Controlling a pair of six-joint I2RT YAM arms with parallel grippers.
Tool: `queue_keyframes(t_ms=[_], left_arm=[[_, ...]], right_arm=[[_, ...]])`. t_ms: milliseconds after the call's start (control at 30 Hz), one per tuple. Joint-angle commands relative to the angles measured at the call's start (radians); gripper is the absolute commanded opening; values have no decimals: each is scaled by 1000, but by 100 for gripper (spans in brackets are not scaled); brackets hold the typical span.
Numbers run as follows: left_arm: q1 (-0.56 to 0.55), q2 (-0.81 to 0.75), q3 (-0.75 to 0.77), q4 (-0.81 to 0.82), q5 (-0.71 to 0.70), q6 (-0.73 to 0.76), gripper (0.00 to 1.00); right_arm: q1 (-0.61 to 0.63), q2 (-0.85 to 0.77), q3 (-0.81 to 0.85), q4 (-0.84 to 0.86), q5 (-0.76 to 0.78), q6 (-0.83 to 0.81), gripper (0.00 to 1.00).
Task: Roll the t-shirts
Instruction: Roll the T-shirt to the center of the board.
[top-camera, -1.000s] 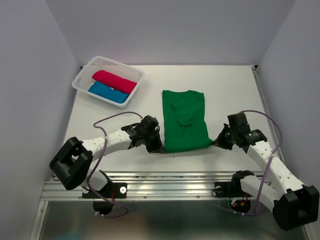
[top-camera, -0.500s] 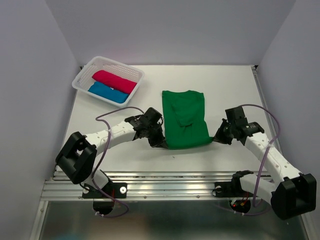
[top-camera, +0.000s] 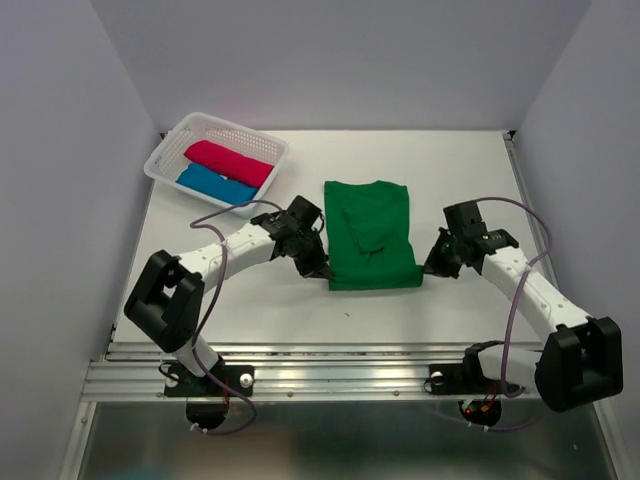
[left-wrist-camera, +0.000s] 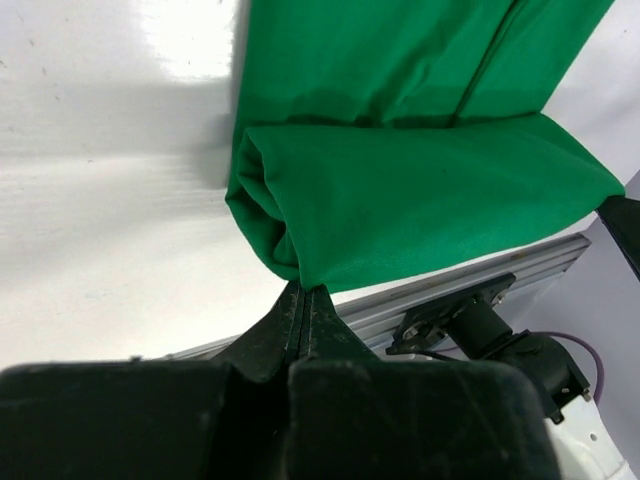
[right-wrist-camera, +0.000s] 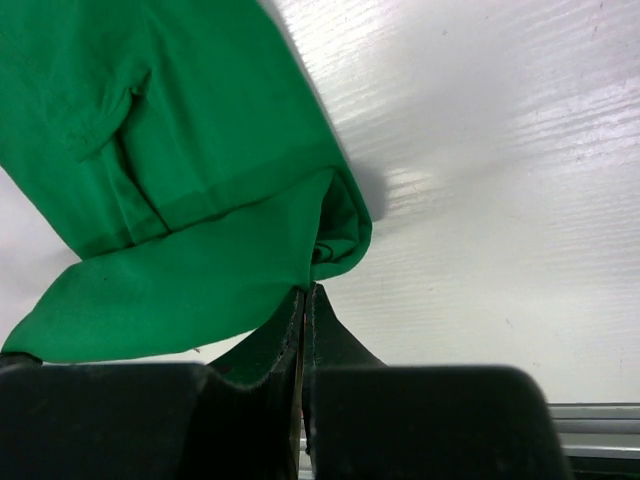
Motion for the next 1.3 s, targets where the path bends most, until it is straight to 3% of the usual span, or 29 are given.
queue_keyframes(t_ms=[0, 267, 600, 767, 1000, 1100, 1167, 1267], left_arm=[[15, 24, 58, -40, -13, 37, 0], [32, 84, 95, -22, -28, 74, 0], [59, 165, 121, 47, -41, 132, 0], [67, 206, 168, 47, -85, 160, 14], [69, 211, 317, -39, -248, 252, 45], [67, 206, 366, -74, -286, 289, 46], [67, 180, 386, -80, -335, 316, 46], [55, 109, 371, -53, -381, 347, 36]], right_arm=[[7, 26, 56, 59, 46, -14, 1], [7, 91, 97, 64, 102, -30, 4], [7, 206, 142, 133, 106, -42, 18], [7, 254, 148, 160, 125, -39, 37], [7, 259, 194, 162, 145, -39, 39], [7, 242, 205, 154, 142, -45, 40], [7, 227, 215, 136, 128, -45, 47], [7, 188, 211, 130, 100, -34, 50]])
